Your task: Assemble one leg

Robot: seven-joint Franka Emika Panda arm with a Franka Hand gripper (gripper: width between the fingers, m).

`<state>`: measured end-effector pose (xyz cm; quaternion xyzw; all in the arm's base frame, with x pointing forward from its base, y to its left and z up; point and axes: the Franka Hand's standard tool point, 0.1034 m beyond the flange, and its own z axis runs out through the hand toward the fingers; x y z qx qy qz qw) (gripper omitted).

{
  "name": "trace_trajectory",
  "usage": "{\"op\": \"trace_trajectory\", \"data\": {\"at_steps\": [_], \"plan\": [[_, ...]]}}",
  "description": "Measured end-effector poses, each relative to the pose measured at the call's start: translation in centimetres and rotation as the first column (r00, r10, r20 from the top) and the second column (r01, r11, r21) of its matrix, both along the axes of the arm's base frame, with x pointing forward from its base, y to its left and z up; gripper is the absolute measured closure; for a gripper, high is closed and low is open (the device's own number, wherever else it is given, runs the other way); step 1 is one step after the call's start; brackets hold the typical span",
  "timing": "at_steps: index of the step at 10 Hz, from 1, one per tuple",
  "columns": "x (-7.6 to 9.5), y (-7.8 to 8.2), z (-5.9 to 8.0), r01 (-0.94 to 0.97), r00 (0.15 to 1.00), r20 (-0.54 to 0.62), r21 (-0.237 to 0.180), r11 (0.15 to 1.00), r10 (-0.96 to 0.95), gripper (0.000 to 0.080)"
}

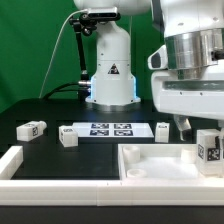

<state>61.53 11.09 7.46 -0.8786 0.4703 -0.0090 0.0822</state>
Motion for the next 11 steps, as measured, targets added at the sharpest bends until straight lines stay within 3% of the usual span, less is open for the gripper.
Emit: {"op": "trace_trajectory", "data": {"at_steps": [2,4,6,11], "plan": [[-0.1,0.5,0.2,-0.198,0.98,0.0,-0.029,0.98,0.198,0.0153],[0.0,1.1,0.8,-0.473,0.881,-0.027,-0.095,0.876,0.473,0.0151],[-0.1,1.6,0.8,-0.686,0.725,-0.058,-0.146,0.712,0.686,0.0151],[0.3,0.4,0.7,-0.93,0.343,-0.075,-0.168,0.328,0.936,0.0151]]}}
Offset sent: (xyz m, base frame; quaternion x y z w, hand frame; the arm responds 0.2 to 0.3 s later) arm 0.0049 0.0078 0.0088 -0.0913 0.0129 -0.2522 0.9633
